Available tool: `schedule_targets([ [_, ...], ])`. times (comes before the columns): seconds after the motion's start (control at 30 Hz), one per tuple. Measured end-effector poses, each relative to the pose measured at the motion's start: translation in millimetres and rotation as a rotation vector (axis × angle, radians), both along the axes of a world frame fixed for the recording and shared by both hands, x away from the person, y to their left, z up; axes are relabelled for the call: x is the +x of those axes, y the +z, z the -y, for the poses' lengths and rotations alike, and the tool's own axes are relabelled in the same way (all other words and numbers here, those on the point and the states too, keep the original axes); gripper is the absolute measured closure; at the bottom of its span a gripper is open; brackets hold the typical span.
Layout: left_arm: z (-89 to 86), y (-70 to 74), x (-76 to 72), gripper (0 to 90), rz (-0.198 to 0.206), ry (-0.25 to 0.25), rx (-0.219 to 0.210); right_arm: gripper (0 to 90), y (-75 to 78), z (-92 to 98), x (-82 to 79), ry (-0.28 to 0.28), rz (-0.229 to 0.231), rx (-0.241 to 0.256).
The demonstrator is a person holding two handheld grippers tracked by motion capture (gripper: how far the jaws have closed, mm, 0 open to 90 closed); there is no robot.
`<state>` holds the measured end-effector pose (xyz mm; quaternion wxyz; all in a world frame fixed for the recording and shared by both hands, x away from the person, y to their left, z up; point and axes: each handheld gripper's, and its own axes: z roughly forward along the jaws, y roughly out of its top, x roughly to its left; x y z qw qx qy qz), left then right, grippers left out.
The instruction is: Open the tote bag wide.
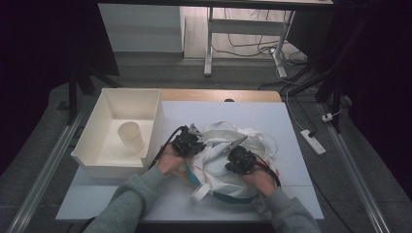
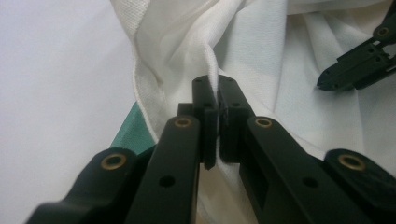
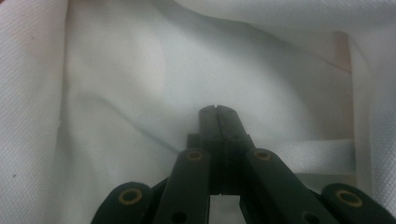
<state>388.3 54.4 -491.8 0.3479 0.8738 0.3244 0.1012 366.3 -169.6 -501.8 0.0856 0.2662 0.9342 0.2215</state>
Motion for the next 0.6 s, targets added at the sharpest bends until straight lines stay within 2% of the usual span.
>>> schedule_targets([
  [0.27, 0.0, -0.9, 1.1, 86.5, -0.001, -0.004, 0.005, 90.0, 3.8, 4.5, -9.0, 0.022, -0.016, 0.027],
  [0.6, 1.2, -2.9, 1.8, 86.5, -0.006, -0.001, 0.004, 90.0, -3.0, 4.2, -7.3, 0.02, -0.008, 0.041],
])
